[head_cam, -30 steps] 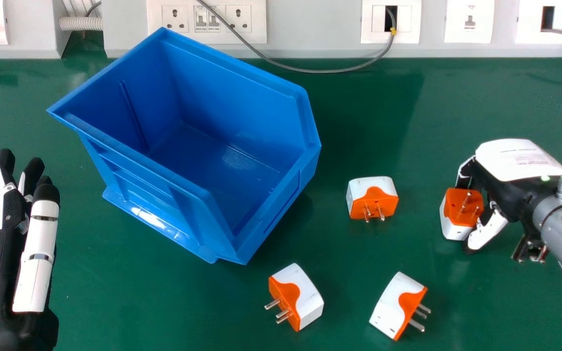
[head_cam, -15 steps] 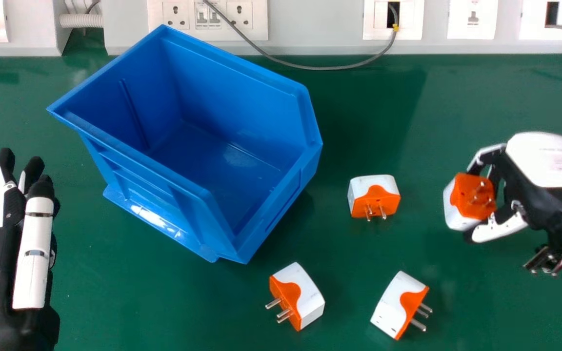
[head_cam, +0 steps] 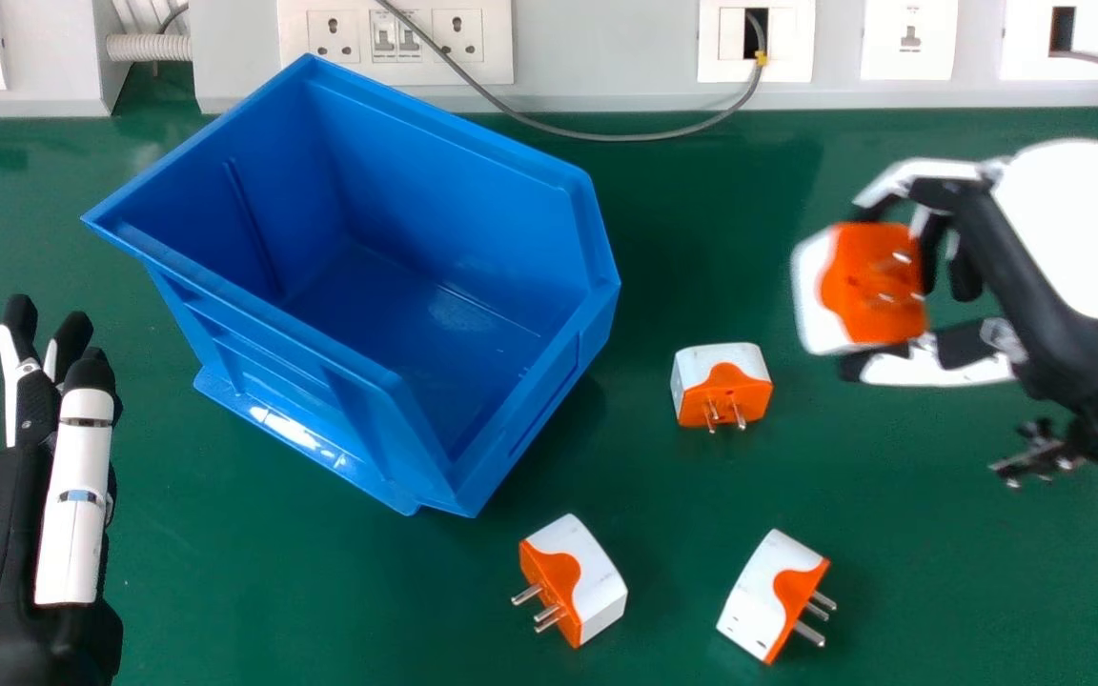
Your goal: Pick all objects and put in blue box
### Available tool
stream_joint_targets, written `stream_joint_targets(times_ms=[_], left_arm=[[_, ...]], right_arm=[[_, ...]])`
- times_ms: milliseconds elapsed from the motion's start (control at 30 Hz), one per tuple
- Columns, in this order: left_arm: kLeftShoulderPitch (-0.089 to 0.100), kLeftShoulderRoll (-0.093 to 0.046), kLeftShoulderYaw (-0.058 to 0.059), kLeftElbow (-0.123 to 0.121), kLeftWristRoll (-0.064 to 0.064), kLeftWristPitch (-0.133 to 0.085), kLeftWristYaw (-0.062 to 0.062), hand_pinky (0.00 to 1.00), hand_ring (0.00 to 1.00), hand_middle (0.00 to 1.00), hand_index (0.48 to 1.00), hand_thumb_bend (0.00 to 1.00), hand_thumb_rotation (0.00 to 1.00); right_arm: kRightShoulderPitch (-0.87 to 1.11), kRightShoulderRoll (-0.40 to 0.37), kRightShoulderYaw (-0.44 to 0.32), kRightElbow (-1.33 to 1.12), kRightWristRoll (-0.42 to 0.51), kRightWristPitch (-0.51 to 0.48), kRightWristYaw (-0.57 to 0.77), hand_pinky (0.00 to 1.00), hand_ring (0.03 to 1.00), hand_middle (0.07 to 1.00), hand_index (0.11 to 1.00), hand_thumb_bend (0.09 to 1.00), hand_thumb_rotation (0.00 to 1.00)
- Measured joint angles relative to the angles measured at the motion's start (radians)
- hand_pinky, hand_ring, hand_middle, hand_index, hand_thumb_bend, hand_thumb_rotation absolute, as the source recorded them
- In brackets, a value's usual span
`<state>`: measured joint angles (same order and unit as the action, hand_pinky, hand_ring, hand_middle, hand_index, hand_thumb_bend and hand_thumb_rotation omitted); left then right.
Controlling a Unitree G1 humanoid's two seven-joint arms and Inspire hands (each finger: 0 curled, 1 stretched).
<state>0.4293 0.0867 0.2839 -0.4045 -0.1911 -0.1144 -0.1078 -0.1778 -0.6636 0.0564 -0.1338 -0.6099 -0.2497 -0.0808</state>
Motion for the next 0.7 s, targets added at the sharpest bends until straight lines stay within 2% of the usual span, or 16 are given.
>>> stream_joint_targets(times_ms=[167,267,333,400,467,600,700], left_arm=[[0.0,0.0,-0.004,-0.002,0.007,0.0,0.0,1.0,1.0,1.0,1.0,0.19,0.93],[0.011,0.0,-0.001,-0.003,0.008,0.0,0.005,1.0,1.0,1.0,1.0,0.18,0.93],[0.004,-0.001,-0.01,-0.003,0.011,-0.001,0.0,1.0,1.0,1.0,1.0,0.19,0.93],[0.001,-0.002,-0.012,-0.005,0.013,-0.001,0.001,1.0,1.0,1.0,1.0,0.2,0.94],[0.003,-0.003,-0.011,-0.004,0.012,-0.002,0.003,1.0,1.0,1.0,1.0,0.2,0.94],[0.006,-0.004,-0.008,-0.002,0.012,-0.002,0.006,1.0,1.0,1.0,1.0,0.21,0.94],[0.008,-0.004,-0.007,-0.002,0.011,-0.003,0.005,1.0,1.0,1.0,1.0,0.21,0.94]], right_arm=[[-0.049,0.059,0.034,-0.045,0.012,-0.001,0.072,0.06,0.098,0.155,0.469,0.485,0.14],[-0.118,0.115,0.084,-0.032,-0.016,0.037,0.12,0.09,0.123,0.184,0.469,0.484,0.14],[-0.175,0.163,0.127,-0.014,-0.031,0.043,0.137,0.09,0.121,0.178,0.469,0.483,0.14],[-0.223,0.202,0.158,0.004,-0.035,0.042,0.143,0.11,0.148,0.21,0.47,0.48,0.15],[-0.264,0.232,0.182,0.033,-0.049,0.045,0.151,0.17,0.237,0.323,0.477,0.479,0.15],[-0.317,0.284,0.224,0.084,-0.071,0.063,0.169,0.15,0.196,0.265,0.472,0.48,0.15],[-0.353,0.315,0.255,0.14,-0.097,0.057,0.16,0.16,0.215,0.298,0.476,0.482,0.14]])
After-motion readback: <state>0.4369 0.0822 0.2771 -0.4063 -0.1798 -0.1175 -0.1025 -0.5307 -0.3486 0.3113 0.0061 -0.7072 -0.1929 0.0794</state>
